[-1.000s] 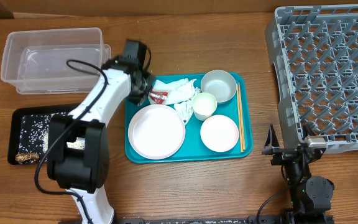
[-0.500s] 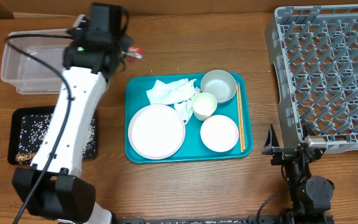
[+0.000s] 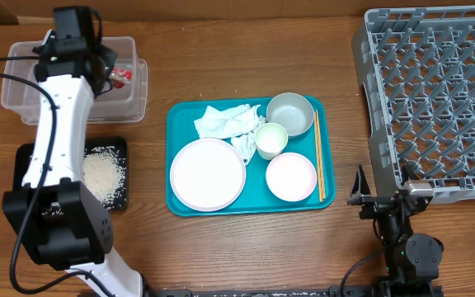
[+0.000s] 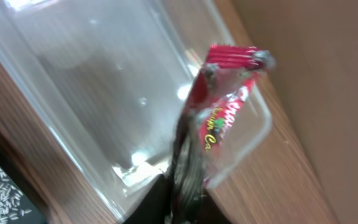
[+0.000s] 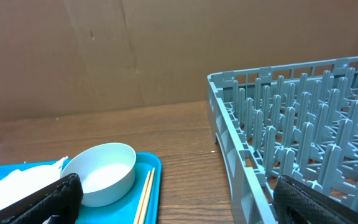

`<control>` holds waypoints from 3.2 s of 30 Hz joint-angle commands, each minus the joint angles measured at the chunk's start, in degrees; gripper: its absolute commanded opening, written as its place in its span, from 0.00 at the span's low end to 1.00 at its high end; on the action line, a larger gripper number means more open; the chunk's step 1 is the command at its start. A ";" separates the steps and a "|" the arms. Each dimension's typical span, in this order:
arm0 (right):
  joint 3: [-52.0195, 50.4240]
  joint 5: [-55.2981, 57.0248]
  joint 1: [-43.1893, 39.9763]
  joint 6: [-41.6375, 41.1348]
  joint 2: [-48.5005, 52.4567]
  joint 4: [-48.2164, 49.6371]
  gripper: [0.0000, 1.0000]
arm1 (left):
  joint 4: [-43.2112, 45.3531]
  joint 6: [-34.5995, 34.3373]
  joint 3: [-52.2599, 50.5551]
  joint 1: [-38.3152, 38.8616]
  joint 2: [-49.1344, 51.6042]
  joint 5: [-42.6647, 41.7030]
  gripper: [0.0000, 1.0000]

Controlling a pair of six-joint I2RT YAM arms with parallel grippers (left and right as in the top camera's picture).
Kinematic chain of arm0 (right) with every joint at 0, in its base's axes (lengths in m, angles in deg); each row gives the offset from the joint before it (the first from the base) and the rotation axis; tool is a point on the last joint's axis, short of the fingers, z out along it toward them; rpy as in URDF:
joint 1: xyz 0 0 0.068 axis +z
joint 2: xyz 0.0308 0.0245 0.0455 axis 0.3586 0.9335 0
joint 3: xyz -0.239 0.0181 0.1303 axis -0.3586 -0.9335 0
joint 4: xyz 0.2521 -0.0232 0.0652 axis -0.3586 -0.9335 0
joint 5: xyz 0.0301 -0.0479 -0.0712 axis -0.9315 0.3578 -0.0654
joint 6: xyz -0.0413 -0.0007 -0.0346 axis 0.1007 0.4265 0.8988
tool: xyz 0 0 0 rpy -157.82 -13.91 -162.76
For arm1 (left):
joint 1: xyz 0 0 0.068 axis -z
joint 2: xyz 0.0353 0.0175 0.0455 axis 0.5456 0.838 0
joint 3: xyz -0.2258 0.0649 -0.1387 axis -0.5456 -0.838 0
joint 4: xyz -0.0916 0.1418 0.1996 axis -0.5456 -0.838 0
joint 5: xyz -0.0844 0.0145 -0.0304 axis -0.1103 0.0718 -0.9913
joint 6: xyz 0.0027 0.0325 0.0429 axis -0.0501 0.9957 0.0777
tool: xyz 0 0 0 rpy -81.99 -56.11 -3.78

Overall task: Sort waste into correct bins and load items into the dishwasher
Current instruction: 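Carry the wrapper left and drop it into the clear plastic bin, then reach the left gripper back and grasp the crumpled white tissue, then carry the tissue left and release it into the clear bin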

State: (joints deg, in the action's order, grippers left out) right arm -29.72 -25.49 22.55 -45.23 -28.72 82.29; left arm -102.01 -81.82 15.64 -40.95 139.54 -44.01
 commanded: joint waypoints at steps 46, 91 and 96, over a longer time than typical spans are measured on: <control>-0.61 0.11 0.00 0.22 -0.68 0.35 1.00 | -4.50 42.58 0.55 30.29 15.50 -10.86 0.71; -0.61 0.11 0.00 0.22 -0.68 0.35 1.00 | -11.43 24.28 17.94 2.43 7.26 7.26 0.28; -0.61 0.11 0.00 0.22 -0.68 0.35 1.00 | -13.55 24.33 17.94 -0.72 10.47 6.21 0.82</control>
State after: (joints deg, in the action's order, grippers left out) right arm -29.72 -25.49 22.55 -45.23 -28.72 82.34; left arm -114.95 -56.77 33.82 -40.66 148.96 -38.26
